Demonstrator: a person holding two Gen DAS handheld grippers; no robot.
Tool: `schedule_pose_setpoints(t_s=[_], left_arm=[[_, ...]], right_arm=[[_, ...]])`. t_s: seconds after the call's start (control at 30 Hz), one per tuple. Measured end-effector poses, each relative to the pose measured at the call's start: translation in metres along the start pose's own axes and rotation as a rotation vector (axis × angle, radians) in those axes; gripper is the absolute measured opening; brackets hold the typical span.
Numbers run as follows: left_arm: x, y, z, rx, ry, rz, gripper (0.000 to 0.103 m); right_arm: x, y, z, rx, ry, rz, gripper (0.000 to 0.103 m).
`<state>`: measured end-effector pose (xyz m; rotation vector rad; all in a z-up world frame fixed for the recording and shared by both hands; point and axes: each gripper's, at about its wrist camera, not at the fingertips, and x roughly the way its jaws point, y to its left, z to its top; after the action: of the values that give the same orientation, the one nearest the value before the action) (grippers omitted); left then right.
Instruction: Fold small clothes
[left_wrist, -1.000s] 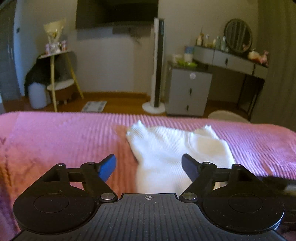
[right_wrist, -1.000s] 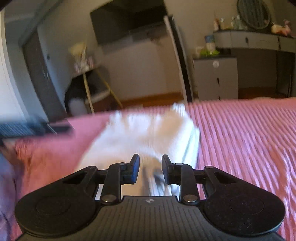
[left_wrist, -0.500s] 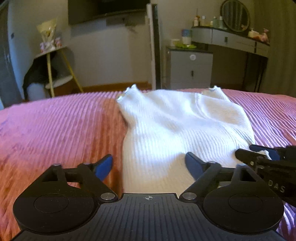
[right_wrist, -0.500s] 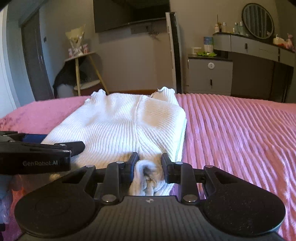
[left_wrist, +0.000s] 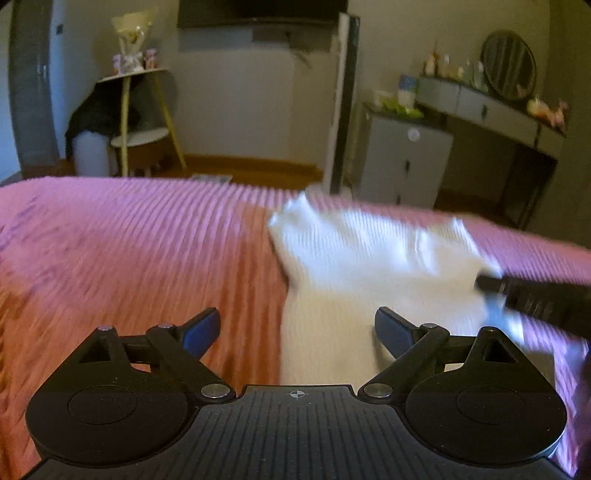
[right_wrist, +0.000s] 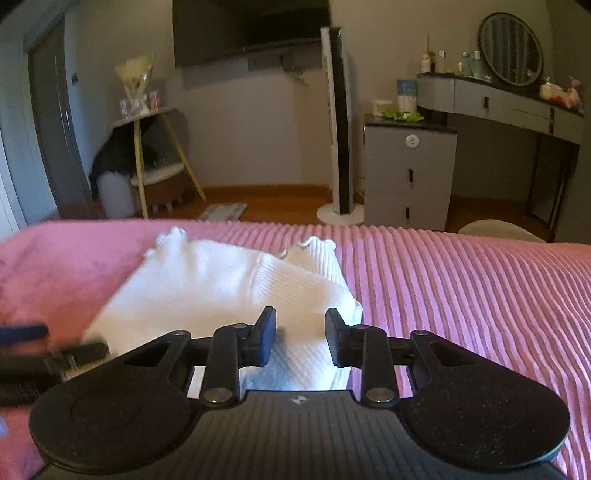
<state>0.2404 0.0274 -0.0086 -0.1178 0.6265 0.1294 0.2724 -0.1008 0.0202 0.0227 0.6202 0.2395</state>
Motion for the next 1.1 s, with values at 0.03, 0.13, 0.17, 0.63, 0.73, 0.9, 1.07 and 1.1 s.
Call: schedule_pose_setpoints(t_s=[0.03, 0.13, 0.17, 0.63, 0.73, 0.9, 1.07, 1.1], left_arm=[[0.008, -0.001, 0.005, -0.007, 0.011, 0.009, 0.094], [0.033, -0.005, 0.007, -0.011, 0.041, 0.049, 0.094], [0.040, -0.005, 0.005, -0.011, 0.047, 0.052, 0.094], [-0.003, 0.012, -0.015, -0.071, 0.124, 0.015, 0.098], [-0.013, 0.011, -0.027, -0.029, 0.148, 0.002, 0.098], [-0.020, 0.014, -0.025, -0.008, 0.187, -0.007, 0.099], [-0.031, 0.017, -0.027, 0.020, 0.185, 0.001, 0.099], [-0.031, 0.017, -0.028, 0.029, 0.188, 0.000, 0.099]], right_arm=[[0.007, 0.001, 0.000, -0.018, 0.010, -0.014, 0.029], [0.026, -0.002, -0.008, -0.061, 0.039, -0.040, 0.030], [0.030, -0.006, -0.012, -0.055, 0.039, -0.029, 0.030], [-0.054, -0.020, -0.037, 0.119, -0.015, 0.061, 0.058], [-0.072, -0.011, -0.056, 0.074, 0.013, 0.047, 0.058], [-0.059, -0.007, -0.067, 0.059, 0.088, -0.019, 0.068], [-0.060, 0.002, -0.064, -0.010, 0.110, -0.050, 0.071], [-0.060, 0.001, -0.063, -0.010, 0.115, -0.051, 0.074]])
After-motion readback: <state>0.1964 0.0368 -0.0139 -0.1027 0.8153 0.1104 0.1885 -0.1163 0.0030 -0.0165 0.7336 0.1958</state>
